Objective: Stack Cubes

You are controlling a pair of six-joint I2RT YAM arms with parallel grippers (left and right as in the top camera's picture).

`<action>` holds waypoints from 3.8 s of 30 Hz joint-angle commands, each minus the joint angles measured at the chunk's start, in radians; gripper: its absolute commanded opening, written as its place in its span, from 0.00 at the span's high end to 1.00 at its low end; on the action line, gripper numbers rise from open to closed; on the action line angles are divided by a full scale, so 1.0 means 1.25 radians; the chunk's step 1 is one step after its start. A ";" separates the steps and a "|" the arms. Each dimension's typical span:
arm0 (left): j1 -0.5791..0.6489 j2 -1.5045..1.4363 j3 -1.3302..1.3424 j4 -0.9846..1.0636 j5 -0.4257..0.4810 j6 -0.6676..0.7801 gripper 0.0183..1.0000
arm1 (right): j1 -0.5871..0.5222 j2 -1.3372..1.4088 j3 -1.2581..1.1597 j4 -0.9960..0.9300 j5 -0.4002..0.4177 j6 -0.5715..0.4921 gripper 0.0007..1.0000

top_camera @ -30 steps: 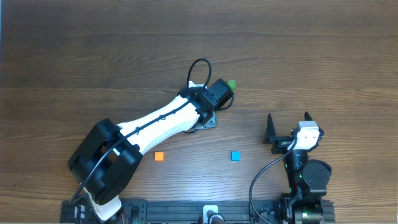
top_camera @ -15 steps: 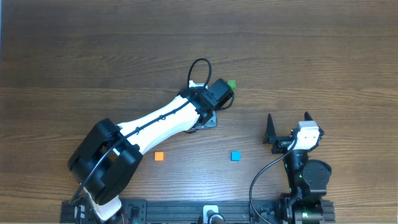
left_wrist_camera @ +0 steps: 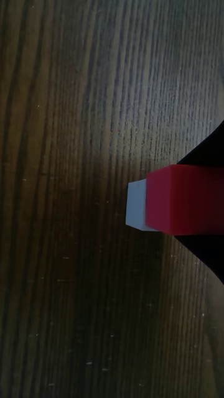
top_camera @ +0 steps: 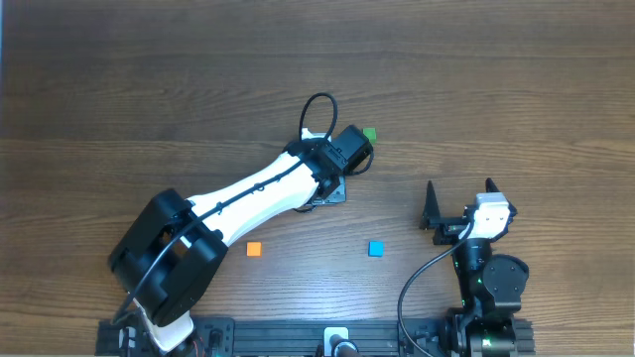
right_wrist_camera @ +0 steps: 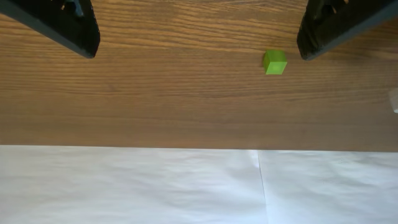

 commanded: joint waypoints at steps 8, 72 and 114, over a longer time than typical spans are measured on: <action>0.008 0.018 -0.001 0.001 -0.003 -0.014 0.96 | 0.004 -0.004 -0.006 0.000 -0.006 -0.001 0.01; -0.051 -0.506 -0.437 -0.065 0.009 -0.101 0.08 | 0.004 -0.004 -0.006 0.000 -0.006 -0.001 0.01; -0.005 -0.427 -0.547 0.092 0.017 -0.007 0.21 | 0.004 -0.004 -0.006 0.000 -0.006 -0.001 0.01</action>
